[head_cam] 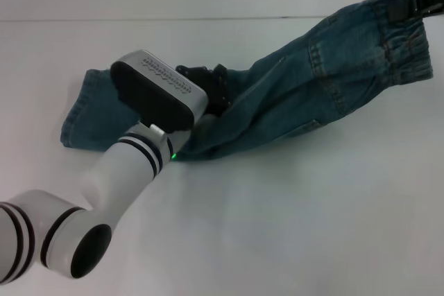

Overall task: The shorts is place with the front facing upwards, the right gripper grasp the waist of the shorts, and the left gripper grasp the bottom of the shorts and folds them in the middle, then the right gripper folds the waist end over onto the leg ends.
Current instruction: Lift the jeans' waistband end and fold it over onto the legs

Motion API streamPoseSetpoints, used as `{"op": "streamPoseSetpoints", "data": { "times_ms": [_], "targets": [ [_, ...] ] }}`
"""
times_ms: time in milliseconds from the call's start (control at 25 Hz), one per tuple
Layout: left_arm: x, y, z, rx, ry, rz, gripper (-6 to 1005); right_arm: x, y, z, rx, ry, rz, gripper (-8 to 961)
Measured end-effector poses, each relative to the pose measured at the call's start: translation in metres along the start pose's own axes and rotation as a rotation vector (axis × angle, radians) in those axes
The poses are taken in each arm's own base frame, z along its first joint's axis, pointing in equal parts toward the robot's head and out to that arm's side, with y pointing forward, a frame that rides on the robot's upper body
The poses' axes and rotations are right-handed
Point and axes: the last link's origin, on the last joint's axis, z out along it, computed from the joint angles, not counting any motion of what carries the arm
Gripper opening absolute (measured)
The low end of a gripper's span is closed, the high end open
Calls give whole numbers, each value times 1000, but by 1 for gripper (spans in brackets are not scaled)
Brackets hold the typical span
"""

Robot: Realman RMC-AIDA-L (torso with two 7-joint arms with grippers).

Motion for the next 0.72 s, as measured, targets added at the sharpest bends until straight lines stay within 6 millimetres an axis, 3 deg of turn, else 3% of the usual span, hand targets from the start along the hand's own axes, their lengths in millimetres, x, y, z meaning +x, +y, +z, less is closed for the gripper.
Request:
{"op": "streamPoseSetpoints", "data": {
  "times_ms": [280, 720],
  "targets": [
    [4, 28, -2, -110, 2, 22, 1, -9, 8, -2, -3, -8, -16, 92],
    [13, 61, -5, -218, -1, -10, 0, -31, 27, 11, -30, -4, -80, 92]
  ]
}}
